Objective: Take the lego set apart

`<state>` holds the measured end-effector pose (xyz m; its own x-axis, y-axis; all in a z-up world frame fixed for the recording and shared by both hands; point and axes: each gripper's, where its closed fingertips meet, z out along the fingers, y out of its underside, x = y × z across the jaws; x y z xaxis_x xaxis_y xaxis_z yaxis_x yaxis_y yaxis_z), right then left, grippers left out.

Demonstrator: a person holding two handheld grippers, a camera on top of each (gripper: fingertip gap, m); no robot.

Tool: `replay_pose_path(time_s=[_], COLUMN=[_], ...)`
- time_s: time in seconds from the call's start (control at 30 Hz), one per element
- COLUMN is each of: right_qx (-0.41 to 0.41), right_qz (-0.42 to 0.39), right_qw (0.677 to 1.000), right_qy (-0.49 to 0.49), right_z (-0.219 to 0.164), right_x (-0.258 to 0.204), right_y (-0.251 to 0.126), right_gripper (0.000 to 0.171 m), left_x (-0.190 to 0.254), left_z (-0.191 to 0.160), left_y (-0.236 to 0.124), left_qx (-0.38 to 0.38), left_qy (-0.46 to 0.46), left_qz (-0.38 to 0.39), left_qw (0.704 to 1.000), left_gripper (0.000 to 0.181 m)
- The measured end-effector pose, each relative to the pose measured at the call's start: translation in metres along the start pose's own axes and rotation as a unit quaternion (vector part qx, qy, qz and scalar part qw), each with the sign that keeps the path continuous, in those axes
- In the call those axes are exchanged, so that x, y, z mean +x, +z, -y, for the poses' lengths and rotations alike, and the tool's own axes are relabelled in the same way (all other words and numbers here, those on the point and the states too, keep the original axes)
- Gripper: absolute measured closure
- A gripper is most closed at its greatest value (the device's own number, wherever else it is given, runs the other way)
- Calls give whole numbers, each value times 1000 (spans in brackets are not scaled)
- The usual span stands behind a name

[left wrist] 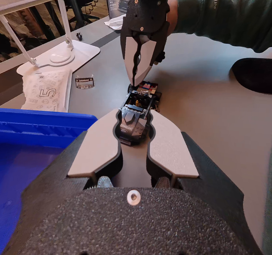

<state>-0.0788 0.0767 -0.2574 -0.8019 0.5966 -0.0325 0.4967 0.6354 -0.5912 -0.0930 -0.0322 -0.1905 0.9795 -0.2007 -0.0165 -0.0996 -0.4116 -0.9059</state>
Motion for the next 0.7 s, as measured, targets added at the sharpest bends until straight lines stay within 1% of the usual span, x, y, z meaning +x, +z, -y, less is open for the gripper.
replay_pose_path(time_s=[0.13,0.3,0.33,0.37,0.4,0.57,0.7], right_qx=[4,65,65,62,59,20,-15], right_qz=[-9,-45,-52,-53,-52,-36,-5], right_qw=[999,995,995,995,996,999,1000], right_qy=[38,67,62,57,53,16,7], right_z=[-9,-3,-4,-5,-6,-3,-2], right_x=[0,9,11,10,10,4,4], right_y=[-7,-24,-26,-27,-27,-14,-1], right_gripper=[171,171,166,161,160,160,159], left_x=[7,15,16,17,18,22,23], left_z=[1,-1,-1,-2,-3,-7,-8], left_y=[3,8,8,9,10,15,15], left_qx=[3,-3,-4,-7,-10,-22,-21], left_qy=[6,15,18,22,25,34,31], left_qz=[-13,-23,-23,-23,-22,-19,-19], left_qw=[1000,1000,1000,999,999,999,999], left_gripper=[149,149,149,149,148,148,149])
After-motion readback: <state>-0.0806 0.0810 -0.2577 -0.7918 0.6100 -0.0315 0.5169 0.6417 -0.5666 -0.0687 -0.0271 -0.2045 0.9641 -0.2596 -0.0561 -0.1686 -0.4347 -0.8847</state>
